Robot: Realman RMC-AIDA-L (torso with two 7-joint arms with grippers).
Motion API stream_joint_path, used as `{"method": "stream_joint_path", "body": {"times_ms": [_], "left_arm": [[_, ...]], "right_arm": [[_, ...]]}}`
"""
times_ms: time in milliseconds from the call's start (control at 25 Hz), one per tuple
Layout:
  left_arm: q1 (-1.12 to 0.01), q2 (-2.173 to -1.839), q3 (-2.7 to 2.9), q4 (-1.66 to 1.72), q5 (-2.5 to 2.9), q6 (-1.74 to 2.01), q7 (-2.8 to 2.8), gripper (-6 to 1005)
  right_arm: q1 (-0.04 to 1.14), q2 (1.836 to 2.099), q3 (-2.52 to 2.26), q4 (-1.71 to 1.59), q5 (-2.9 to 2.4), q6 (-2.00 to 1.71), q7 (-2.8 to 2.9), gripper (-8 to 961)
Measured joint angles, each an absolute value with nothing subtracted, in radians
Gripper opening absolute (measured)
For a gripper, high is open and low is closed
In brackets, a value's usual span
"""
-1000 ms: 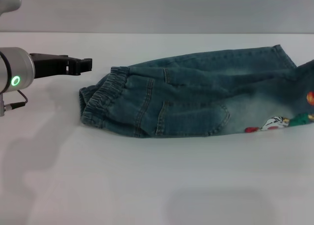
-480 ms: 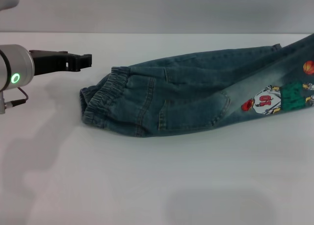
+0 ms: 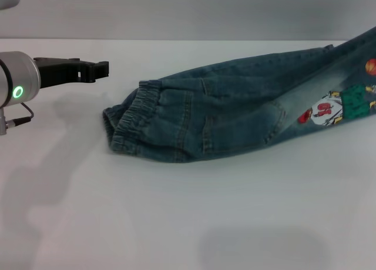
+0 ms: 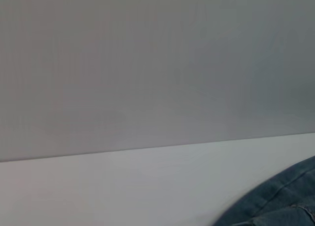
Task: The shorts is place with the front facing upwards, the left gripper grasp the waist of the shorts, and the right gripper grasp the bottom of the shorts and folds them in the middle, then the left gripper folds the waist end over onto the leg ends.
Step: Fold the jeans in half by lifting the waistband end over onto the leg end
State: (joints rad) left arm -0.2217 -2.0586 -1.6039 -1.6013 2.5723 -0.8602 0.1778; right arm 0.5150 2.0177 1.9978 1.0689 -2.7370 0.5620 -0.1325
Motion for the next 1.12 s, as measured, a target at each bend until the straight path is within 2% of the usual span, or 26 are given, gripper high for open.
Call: {"method": "stream_joint_path", "body": {"times_ms": [280,400,560,840,960,1080,1120], "left_arm": [[-0.219,-2.059,-1.603,-1.604,2.573,-0.849,0.182,593],[-0.222,-2.058,-1.603,-1.604,2.573,-0.845,0.182,593],[-0.224,-2.058,-1.603,-1.604,2.573,-0.842,0.184,594],[-0.223,-2.057,-1.607,-1.6,2.573,-0.836,0.194,594],[-0.226,-2.057,-1.609,-1.594,2.573,-0.842,0.195,595],[-0.227,-2.057,-1.611,-1.591,2.572,-0.863,0.195,596],[-0.227,-2.057,-1.612,-1.59,2.572,-0.877,0.193,596]], "right_arm": [[0.584,1.994,2.022,0.887,-2.723,0.422,-0.194,24],[0.61,2.002,2.015,0.796,-2.718,0.34,-0.276,26],[0.632,2.019,2.01,0.744,-2.718,0.283,-0.333,104],[0.648,2.021,1.962,0.701,-2.72,0.18,-0.341,240],[0.64,2.04,1.902,0.703,-2.717,0.14,-0.341,343],[0.604,2.076,1.786,0.693,-2.705,0.04,-0.325,445],[0.604,2.076,1.786,0.693,-2.705,0.04,-0.325,562]]}}
